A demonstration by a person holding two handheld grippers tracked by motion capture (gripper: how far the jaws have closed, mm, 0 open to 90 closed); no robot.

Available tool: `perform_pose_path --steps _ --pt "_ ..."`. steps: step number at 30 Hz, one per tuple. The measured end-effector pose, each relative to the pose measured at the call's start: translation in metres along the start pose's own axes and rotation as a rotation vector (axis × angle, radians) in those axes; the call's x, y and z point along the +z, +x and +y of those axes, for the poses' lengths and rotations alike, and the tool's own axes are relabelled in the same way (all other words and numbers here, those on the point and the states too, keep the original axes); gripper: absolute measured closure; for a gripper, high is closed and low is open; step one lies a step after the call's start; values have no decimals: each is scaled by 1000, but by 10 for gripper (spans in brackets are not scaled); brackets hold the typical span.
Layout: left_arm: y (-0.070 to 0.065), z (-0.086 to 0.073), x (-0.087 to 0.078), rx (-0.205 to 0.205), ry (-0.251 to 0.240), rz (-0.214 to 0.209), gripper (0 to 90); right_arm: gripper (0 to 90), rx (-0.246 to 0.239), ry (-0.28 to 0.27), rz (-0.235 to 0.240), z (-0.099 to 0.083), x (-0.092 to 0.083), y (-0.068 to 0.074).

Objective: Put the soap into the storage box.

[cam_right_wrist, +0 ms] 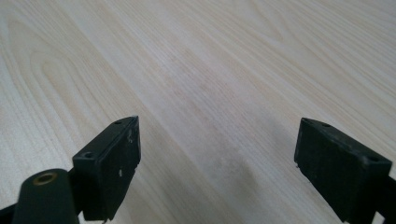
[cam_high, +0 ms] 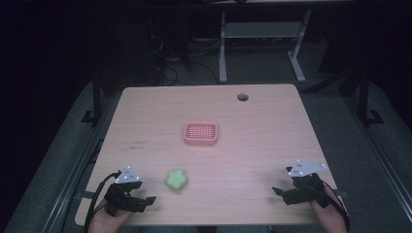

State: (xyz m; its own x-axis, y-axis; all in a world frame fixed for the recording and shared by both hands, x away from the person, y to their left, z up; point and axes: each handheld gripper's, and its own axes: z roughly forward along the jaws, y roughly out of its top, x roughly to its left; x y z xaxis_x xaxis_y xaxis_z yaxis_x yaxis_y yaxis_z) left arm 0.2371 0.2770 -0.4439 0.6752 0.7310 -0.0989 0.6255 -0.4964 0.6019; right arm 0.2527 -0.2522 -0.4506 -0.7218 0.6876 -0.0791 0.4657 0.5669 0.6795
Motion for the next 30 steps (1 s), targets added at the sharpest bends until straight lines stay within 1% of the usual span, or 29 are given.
perform_pose_path --steps 3,4,5,6,8,10,11,14,16,18,19,23,24,26,28,30 --pt "-1 1 1 4 0 -5 204 140 7 -2 -1 -1 -1 0" --pt "-3 3 1 5 0 -11 203 140 -8 -7 -3 -1 -2 -1" --pt "-3 3 1 5 0 -11 200 140 -8 -7 -3 -1 -2 -1" --pt "-5 4 2 20 7 -13 198 140 -8 -6 -5 -1 -2 0" --pt "-7 5 3 30 14 -10 198 140 -6 -7 -3 -1 -2 0" --pt "-7 6 4 31 15 -14 195 140 -4 -6 1 -1 -1 1" --pt "-8 7 5 24 13 -18 195 140 -9 -3 0 -1 -1 1" --pt "-9 8 5 30 13 -18 193 139 -12 -2 -1 0 -2 1" --pt "-12 11 6 40 17 -15 192 140 -5 -4 2 0 -2 2" --pt "-13 13 7 42 18 -14 191 139 -8 -4 1 0 -2 2" --pt "-15 16 8 55 23 -9 191 140 -8 -6 1 0 -2 2" --pt "-17 22 10 64 30 -10 191 140 -10 -3 3 0 -2 2" --pt "-19 27 11 71 35 -14 191 140 -8 -2 5 0 -1 3" --pt "-19 28 12 70 37 -16 191 140 -9 -1 4 -1 -2 2" --pt "-22 36 15 90 50 -16 191 139 -10 -14 2 -1 -2 1" --pt "-24 40 16 95 53 -14 191 140 -7 -14 2 -1 -2 1"
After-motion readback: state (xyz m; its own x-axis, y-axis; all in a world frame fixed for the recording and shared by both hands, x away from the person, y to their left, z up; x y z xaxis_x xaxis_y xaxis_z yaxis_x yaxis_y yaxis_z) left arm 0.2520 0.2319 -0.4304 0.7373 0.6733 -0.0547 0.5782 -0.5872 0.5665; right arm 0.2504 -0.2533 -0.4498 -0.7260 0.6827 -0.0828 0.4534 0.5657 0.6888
